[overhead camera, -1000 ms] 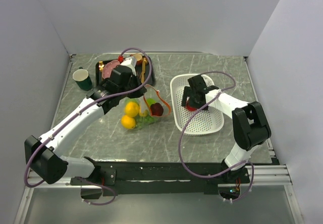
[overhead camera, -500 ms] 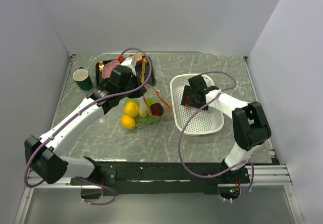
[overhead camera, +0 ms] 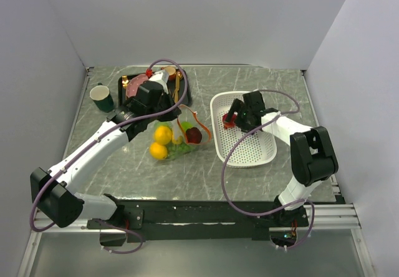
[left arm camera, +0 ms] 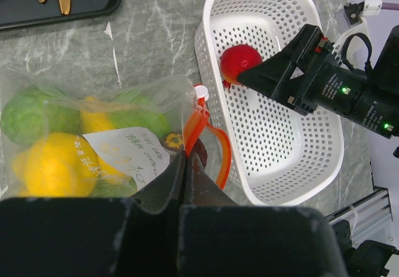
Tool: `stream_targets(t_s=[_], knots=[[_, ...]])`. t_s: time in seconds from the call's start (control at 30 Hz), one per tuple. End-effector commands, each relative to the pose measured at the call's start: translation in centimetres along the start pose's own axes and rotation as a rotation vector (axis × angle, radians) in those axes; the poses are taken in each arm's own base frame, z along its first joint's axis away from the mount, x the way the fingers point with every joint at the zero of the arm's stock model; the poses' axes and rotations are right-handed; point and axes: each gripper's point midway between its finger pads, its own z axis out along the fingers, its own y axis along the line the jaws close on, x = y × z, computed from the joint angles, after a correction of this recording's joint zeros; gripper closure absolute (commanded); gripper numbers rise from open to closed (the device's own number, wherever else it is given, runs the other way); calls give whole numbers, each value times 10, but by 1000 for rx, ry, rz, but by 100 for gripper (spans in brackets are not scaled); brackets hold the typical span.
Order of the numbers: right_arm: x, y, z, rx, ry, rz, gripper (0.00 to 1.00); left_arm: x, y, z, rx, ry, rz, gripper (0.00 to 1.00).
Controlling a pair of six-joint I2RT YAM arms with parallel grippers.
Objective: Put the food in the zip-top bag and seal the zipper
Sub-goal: Pick up the fake fruit from the bin.
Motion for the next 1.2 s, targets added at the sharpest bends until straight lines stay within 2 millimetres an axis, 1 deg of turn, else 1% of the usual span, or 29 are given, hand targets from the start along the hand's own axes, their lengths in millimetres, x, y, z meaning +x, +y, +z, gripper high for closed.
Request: stream_targets(t_s=[0.0,0.2,0.23,0.3,0.37,0.43,0.47,0.53,0.57,0.7,0.73,0.77,0.8,0.9,0.93,1.0,1.1,1.17], knots=[[-21,17,-8,-44,-66,-25,3,-12,-4,-4,12,-40,9,99],[-33,23,1,-34,-80,-75,3,-10,-3,-3,8,-31,8,99],[-39,26,2,-34,-85,-82,3,-11,-2,-4,4,-34,10,99],[-44,31,4,-40,-89,-98,3,-11,-1,-4,0,-38,8,99],[-50,40,7,-61,-84,-111,4,-12,0,-6,-5,-44,5,99],[-52,45,13,-69,-65,-126,5,-12,1,-5,-7,-46,-2,99],[-52,48,14,-77,-59,-132,8,-10,0,-5,-4,-40,-1,99],[-53,49,19,-80,-50,-150,10,-10,-1,-5,-4,-36,-1,99],[-52,50,21,-83,-41,-159,12,-11,0,-4,-7,-36,-2,99],[-49,48,21,-75,-27,-176,16,-12,2,-5,-16,-42,3,99],[-45,43,21,-69,-20,-173,16,-11,2,-5,-15,-41,3,99],[-44,46,21,-86,-22,-168,17,-11,1,-5,-13,-42,3,99],[-39,44,22,-92,-12,-159,17,-11,1,-4,-12,-40,2,99],[-32,47,28,-115,20,-144,18,-8,-2,0,2,-22,1,99],[-33,50,29,-124,22,-147,18,-7,-3,1,5,-16,3,99],[-32,50,31,-118,28,-152,18,-7,-2,0,1,-12,8,99],[-32,46,35,-95,37,-163,18,-8,0,-1,-10,-19,11,99],[-28,44,35,-93,49,-165,18,-7,0,-1,-10,-19,8,99]])
